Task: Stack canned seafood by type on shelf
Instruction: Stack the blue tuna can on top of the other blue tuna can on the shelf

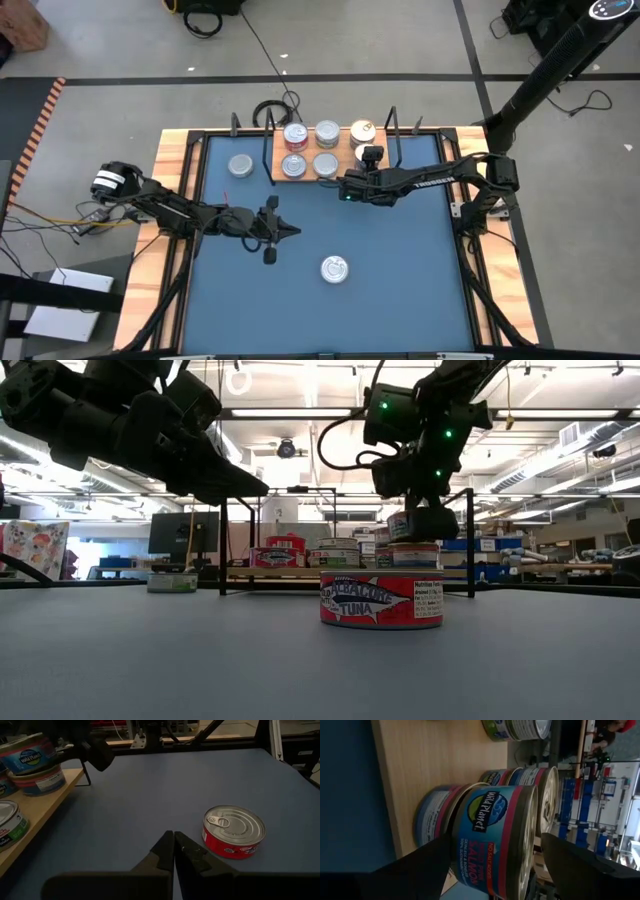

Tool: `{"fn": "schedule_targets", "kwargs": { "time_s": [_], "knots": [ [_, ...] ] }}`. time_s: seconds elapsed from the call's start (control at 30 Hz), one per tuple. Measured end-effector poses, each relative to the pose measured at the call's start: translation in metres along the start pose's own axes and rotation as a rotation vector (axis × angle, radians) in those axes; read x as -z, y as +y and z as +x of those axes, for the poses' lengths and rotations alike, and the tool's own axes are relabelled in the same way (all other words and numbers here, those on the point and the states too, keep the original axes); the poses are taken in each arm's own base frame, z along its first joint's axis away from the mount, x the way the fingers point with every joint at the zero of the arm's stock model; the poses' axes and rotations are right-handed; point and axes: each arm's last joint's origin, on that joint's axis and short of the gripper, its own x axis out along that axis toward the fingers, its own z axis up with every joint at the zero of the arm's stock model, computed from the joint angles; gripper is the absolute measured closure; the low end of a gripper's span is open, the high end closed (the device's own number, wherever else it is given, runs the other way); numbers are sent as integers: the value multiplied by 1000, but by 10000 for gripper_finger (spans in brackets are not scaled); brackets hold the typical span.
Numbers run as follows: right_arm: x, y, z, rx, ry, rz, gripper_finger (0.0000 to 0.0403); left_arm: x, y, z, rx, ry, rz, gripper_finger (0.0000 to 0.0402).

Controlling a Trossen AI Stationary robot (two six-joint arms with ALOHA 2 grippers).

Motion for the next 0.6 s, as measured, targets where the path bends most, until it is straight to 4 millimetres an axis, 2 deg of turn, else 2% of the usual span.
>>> {"fn": "schedule_targets", "kwargs": {
  "time_s": [0.17,0.6],
  "knots": [
    [-5,-5,0,4,-23,39,92,0,0,0,0,4,0,387],
    [-3,-4,0,-6,-9,33,90,1,0,0,0,10,-17,387]
  ]
}}
